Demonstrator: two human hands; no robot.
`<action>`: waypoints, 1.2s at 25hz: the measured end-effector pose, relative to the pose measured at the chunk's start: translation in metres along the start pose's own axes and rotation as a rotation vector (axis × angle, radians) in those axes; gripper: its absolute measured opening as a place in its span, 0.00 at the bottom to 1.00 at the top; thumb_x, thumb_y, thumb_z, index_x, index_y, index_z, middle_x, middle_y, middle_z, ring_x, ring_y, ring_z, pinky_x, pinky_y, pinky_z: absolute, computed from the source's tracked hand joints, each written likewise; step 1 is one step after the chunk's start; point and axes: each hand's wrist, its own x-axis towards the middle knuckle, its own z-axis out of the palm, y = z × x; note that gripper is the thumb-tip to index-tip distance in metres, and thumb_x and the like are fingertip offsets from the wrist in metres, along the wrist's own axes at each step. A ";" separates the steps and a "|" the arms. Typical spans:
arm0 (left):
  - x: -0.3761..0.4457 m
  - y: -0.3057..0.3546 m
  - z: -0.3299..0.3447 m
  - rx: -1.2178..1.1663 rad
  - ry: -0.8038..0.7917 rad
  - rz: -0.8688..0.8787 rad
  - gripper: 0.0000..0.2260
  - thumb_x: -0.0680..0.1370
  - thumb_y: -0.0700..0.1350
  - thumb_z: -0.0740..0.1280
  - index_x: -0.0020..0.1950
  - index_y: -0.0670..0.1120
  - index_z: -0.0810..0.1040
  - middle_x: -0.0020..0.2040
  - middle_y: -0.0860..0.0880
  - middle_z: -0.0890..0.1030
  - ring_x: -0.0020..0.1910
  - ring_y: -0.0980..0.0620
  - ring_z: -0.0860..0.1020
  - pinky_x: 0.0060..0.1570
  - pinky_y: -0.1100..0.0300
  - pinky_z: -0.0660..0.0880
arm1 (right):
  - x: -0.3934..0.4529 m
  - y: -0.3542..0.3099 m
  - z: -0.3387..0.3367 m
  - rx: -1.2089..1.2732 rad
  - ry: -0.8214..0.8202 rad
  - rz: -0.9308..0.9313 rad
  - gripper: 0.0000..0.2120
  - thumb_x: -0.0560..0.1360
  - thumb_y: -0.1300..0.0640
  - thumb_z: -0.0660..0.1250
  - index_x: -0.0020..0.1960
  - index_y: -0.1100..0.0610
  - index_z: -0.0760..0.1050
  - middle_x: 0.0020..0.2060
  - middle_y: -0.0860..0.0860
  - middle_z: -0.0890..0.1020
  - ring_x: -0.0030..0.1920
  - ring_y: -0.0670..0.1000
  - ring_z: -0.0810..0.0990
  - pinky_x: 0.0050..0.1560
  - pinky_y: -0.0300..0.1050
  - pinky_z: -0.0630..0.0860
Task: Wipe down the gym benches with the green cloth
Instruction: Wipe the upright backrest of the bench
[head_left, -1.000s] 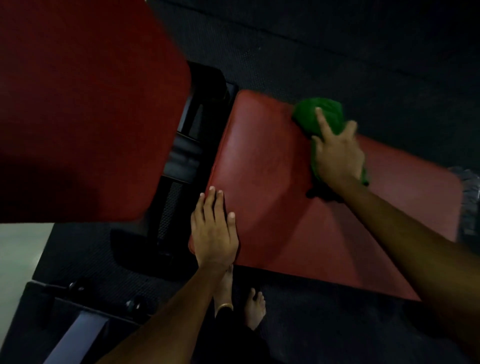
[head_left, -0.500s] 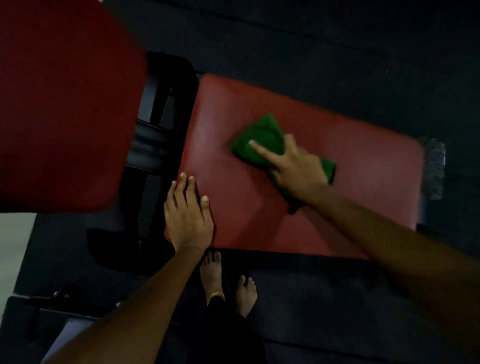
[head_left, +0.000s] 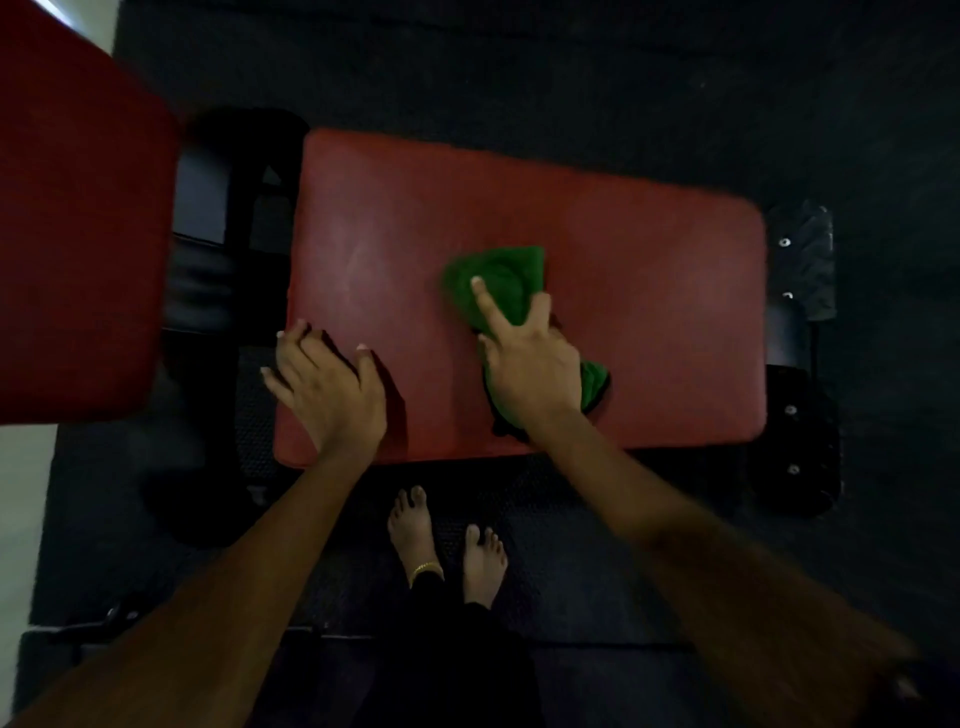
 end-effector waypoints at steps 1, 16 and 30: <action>-0.001 0.009 -0.001 0.019 -0.008 0.079 0.21 0.78 0.47 0.60 0.67 0.35 0.67 0.72 0.38 0.64 0.73 0.39 0.59 0.71 0.39 0.47 | 0.001 0.014 -0.005 -0.060 -0.035 -0.115 0.27 0.82 0.47 0.52 0.75 0.38 0.43 0.67 0.61 0.62 0.44 0.59 0.77 0.37 0.48 0.72; -0.029 0.080 0.051 0.151 -0.194 0.564 0.31 0.78 0.62 0.46 0.76 0.45 0.56 0.78 0.48 0.54 0.77 0.43 0.47 0.69 0.39 0.36 | -0.074 0.183 0.003 0.143 0.270 0.646 0.26 0.80 0.48 0.56 0.76 0.39 0.50 0.62 0.63 0.65 0.51 0.64 0.74 0.43 0.53 0.70; -0.014 0.092 0.012 0.432 -0.708 0.623 0.28 0.82 0.53 0.54 0.77 0.41 0.50 0.78 0.47 0.43 0.76 0.42 0.45 0.72 0.39 0.43 | -0.092 0.052 0.013 0.481 -0.128 0.645 0.29 0.79 0.50 0.60 0.76 0.44 0.53 0.68 0.60 0.61 0.53 0.62 0.77 0.55 0.50 0.73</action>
